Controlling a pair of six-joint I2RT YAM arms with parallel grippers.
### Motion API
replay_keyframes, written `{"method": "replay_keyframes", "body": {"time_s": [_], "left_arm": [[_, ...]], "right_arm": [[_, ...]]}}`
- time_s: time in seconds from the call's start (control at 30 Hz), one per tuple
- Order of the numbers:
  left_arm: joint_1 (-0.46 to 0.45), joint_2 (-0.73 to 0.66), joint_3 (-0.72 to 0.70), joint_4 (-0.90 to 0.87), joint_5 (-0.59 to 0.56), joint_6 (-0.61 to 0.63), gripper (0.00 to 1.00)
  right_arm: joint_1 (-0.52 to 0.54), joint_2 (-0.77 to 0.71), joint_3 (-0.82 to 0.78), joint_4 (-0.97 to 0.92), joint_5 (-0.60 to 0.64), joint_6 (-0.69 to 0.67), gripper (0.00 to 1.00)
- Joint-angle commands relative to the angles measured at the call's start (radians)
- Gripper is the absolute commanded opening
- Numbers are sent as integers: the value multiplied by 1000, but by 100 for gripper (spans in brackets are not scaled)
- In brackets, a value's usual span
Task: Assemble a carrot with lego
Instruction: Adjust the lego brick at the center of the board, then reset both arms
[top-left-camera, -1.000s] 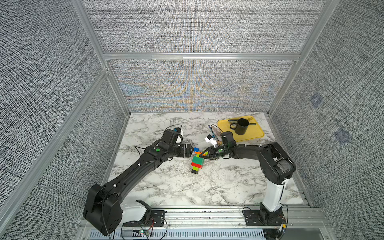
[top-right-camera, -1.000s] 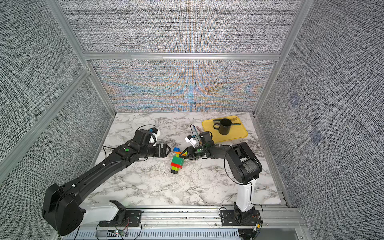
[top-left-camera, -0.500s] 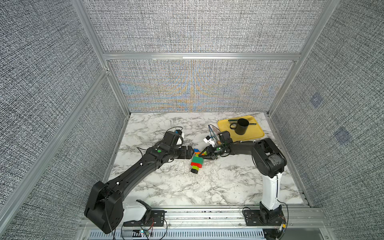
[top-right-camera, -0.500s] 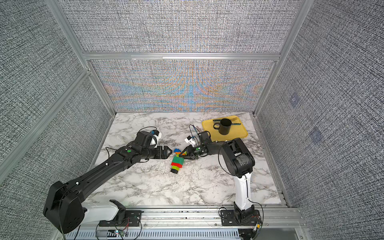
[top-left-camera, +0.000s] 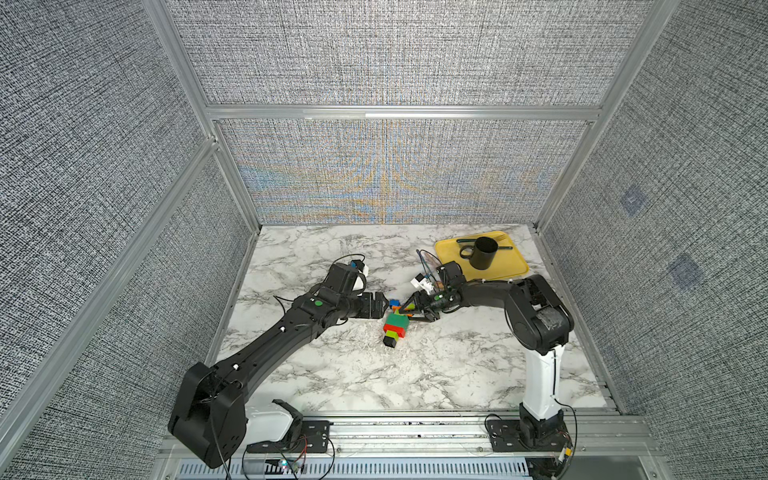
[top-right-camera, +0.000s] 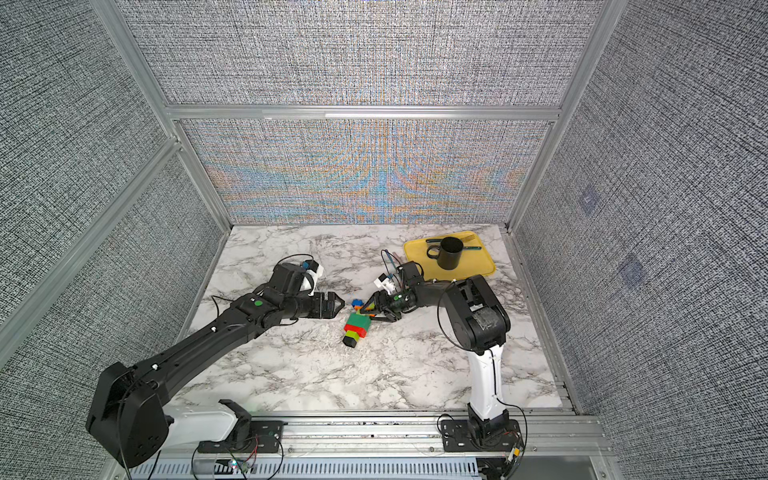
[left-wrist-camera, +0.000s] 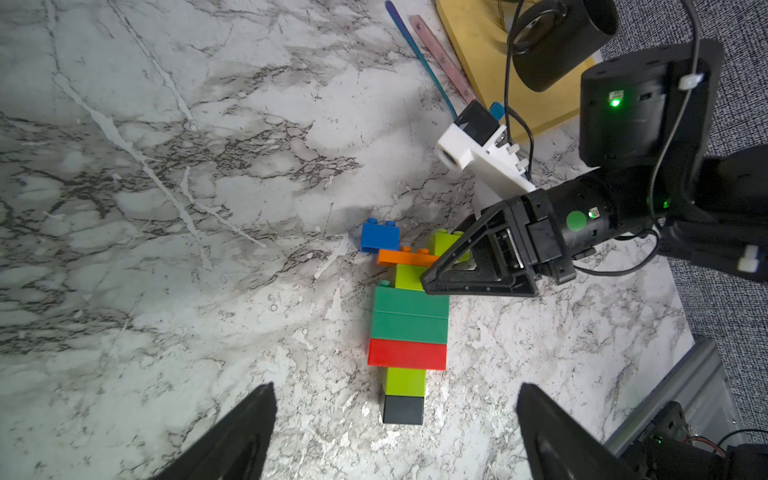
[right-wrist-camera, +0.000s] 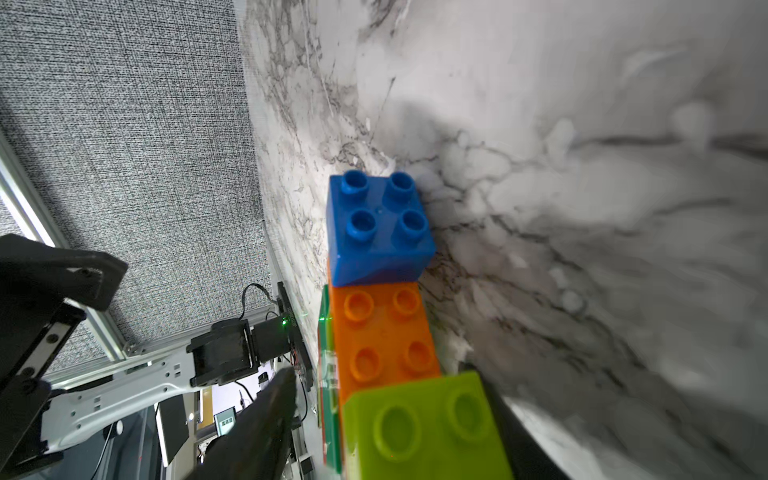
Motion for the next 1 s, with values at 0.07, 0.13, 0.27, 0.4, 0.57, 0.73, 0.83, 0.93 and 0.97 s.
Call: {"method": "replay_keyframes", "body": {"time_s": [0.07, 0.13, 0.27, 0.4, 0.57, 0.73, 0.83, 0.93, 0.97], "left_arm": [[2, -9, 2, -6, -35, 28, 94], [1, -12, 7, -18, -65, 38, 94], [1, -18, 3, -11, -133, 41, 94], [1, -23, 15, -11, -251, 47, 94], [1, -63, 28, -11, -471, 72, 96], [9, -173, -66, 102, -737, 145, 100], [29, -219, -126, 170, -827, 201, 100], [47, -238, -159, 190, -912, 230, 100], [58, -241, -180, 217, -933, 247, 100]], "right_arm": [[-4, -20, 37, -143, 149, -60, 69], [-12, -37, 32, -152, 176, -63, 71], [-34, -79, 33, -177, 242, -94, 72], [-68, -140, 35, -181, 295, -116, 73], [-109, -268, 30, -170, 507, -179, 73], [-110, -492, -74, -33, 875, -254, 74], [-111, -620, -194, 84, 1136, -294, 77], [-121, -724, -342, 228, 1353, -335, 80], [-130, -756, -414, 279, 1416, -352, 82]]}}
